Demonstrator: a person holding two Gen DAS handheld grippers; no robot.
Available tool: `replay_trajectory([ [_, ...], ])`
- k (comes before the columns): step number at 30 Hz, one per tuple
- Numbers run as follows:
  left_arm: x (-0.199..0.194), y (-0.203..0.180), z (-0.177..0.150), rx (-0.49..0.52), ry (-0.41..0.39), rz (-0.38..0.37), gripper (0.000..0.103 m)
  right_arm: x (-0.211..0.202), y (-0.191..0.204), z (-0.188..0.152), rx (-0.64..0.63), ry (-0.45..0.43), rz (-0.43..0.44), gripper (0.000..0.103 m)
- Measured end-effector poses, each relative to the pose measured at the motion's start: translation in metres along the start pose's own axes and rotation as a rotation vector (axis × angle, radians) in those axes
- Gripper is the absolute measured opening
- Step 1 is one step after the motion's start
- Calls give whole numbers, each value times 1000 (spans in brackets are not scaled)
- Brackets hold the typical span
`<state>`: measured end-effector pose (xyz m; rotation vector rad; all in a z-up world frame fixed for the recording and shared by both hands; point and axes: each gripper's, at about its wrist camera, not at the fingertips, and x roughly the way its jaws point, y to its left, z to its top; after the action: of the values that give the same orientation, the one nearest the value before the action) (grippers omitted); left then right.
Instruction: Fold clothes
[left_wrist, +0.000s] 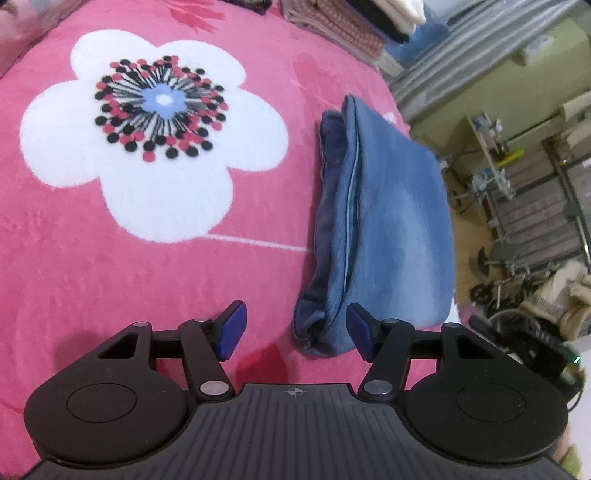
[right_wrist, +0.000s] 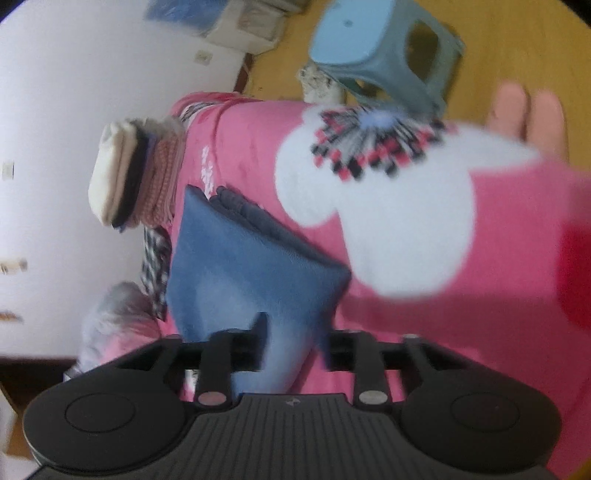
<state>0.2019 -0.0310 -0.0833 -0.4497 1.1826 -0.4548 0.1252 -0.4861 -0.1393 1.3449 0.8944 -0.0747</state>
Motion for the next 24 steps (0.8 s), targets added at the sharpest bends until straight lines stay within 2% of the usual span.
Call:
replay_trajectory([
  [5, 1, 4, 4, -20, -3, -17, 60, 13, -24, -16, 125, 31, 19, 54],
  [15, -3, 15, 4, -38, -9, -33, 60, 47, -31, -25, 155, -41, 126, 70],
  [20, -9, 23, 16, -64, -55, -86, 60, 56, -28, -28, 166, -96, 171, 71],
  [23, -6, 23, 30, -67, -78, -118, 62, 65, -26, -38, 158, -64, 203, 69],
  [24, -3, 22, 36, -65, -82, -125, 63, 68, -23, -41, 133, -57, 190, 68],
])
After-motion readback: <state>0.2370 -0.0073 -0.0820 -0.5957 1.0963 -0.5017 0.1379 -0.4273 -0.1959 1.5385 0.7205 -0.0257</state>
